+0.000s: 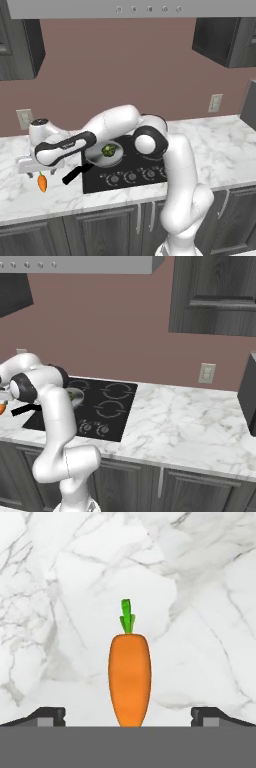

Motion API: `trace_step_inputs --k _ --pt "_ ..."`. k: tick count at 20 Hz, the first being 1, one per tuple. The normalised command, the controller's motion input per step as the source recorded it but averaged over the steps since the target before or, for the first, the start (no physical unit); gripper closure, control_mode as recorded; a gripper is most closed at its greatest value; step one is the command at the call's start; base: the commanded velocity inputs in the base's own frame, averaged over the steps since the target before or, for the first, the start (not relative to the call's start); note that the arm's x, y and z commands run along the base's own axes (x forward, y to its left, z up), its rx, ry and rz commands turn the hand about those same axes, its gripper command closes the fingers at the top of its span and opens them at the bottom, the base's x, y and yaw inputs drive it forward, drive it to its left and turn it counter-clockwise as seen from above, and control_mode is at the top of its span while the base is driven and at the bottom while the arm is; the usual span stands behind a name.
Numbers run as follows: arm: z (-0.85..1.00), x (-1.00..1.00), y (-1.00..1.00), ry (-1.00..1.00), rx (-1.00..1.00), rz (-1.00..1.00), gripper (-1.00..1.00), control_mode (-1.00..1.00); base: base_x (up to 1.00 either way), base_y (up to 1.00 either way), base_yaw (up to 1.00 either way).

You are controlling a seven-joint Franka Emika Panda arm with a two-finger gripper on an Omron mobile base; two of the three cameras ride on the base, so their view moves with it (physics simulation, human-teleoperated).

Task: Put the carrot and broccoli in the pan. Then turn on the front left burner and set the heat to medium.

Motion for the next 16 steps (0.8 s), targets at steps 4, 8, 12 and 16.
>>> trace_step_inputs --k 4,8,12,16 --pt "-0.03 0.21 0.36 0.00 0.00 -0.01 -1.00 -1.00 0.00 0.00 0.00" --pt "0.00 0.08 0.14 0.00 0.00 -0.04 -1.00 -1.00 0.00 0.00 0.00" --pt "0.00 -0.20 -0.05 0.00 0.00 -0.08 -1.00 -1.00 0.00 0.00 0.00" --pt "0.00 -0.24 -0.16 0.00 0.00 -0.05 -1.00 -1.00 0.00 0.00 0.00"
